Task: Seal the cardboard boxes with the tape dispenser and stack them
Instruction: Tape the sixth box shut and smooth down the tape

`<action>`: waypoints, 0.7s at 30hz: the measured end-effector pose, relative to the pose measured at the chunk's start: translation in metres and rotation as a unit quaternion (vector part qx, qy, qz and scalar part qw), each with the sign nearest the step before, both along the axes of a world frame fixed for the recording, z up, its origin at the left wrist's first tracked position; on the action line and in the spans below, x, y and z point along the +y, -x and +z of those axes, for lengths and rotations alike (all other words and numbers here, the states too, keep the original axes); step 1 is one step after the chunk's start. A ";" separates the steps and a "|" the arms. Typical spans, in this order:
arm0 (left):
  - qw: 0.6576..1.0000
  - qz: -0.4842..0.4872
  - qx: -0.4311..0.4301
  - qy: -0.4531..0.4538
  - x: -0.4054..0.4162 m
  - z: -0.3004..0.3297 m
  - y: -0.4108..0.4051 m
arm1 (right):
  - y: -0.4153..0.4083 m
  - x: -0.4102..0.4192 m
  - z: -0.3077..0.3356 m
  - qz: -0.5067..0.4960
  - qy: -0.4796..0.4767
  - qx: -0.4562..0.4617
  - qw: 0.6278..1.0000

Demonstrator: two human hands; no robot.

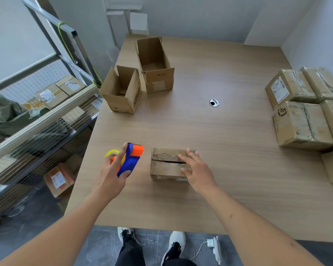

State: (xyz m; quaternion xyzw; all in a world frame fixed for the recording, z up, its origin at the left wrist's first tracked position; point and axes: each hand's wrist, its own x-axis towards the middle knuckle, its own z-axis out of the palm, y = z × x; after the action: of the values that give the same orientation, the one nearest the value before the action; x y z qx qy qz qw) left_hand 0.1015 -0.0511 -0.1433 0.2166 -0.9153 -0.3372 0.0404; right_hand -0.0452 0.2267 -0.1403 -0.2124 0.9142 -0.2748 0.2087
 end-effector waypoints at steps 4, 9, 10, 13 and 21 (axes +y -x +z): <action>0.982 -0.168 0.044 0.071 0.015 0.042 0.039 | -0.007 0.002 -0.008 -0.026 0.069 0.000 0.997; 0.920 -0.323 -0.008 0.221 0.043 0.066 0.069 | -0.001 0.013 -0.013 -0.043 0.161 -0.053 0.985; 0.911 -0.339 -0.022 0.236 0.046 0.065 0.072 | 0.001 0.016 -0.013 -0.041 0.179 -0.062 0.981; 0.886 -0.365 -0.050 0.283 0.051 0.057 0.074 | 0.007 0.024 -0.011 -0.028 0.183 -0.089 0.979; 0.879 -0.368 -0.071 0.295 0.056 0.051 0.076 | 0.012 0.023 -0.013 -0.072 0.137 0.023 0.988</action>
State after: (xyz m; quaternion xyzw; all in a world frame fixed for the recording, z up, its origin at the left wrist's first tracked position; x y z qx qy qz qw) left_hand 0.0250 0.0049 -0.0919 -0.1346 -0.9865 -0.0254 -0.0899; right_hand -0.0570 0.2500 -0.1532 -0.1792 0.8855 -0.4066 0.1360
